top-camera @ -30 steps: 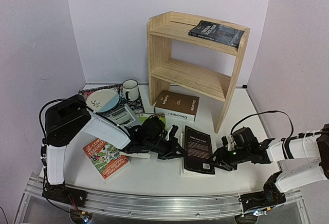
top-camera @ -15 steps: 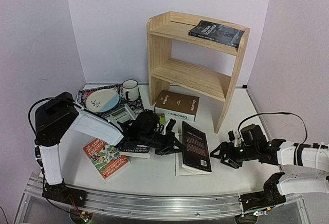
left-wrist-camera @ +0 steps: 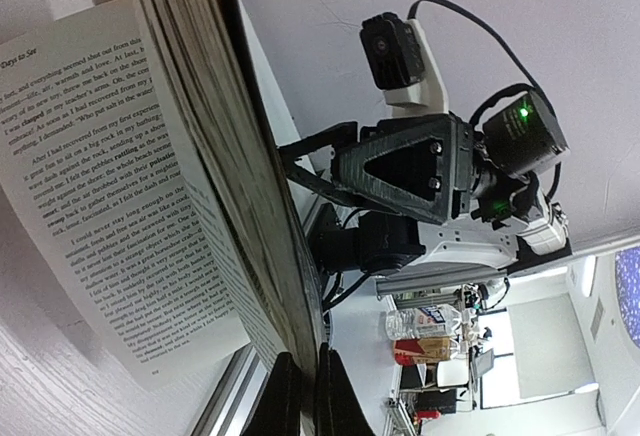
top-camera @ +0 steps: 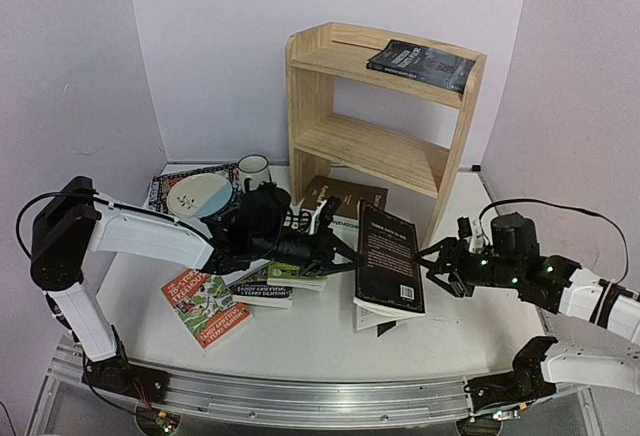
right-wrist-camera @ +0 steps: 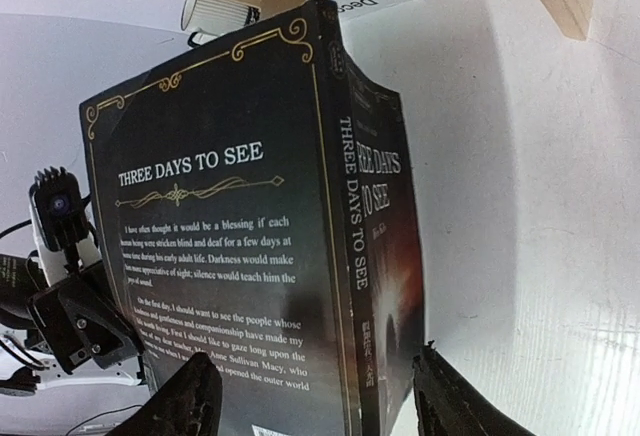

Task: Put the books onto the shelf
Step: Pass from the left arm to the right

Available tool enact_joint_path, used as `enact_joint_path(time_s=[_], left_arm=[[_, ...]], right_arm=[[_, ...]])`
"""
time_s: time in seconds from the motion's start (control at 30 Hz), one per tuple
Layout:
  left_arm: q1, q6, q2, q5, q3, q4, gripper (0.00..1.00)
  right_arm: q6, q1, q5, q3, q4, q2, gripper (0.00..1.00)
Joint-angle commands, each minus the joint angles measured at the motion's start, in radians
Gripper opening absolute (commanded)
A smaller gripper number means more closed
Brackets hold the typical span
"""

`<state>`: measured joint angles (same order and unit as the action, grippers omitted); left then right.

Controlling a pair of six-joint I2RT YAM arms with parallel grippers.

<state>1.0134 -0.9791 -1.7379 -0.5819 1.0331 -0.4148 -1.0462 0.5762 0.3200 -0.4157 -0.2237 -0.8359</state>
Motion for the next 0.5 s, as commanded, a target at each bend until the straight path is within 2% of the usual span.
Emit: enact_joint_path(time_s=[0.0,0.27,0.47], left_arm=[[0.003,0.088,0.111,-0.047,0.008,-0.086,0.0],[0.004,0.108,0.168,-0.05,0.002,-0.089,0.0],[0.005,0.109,0.173,-0.054,0.006,-0.095,0.0]], right_arm=[[-0.075,-0.007,-0.019,-0.067,0.017,0.015,0.61],[-0.107,-0.009,0.028,-0.106,0.013,-0.01,0.52],[-0.175,-0.008,0.115,-0.113,-0.078,-0.024,0.47]])
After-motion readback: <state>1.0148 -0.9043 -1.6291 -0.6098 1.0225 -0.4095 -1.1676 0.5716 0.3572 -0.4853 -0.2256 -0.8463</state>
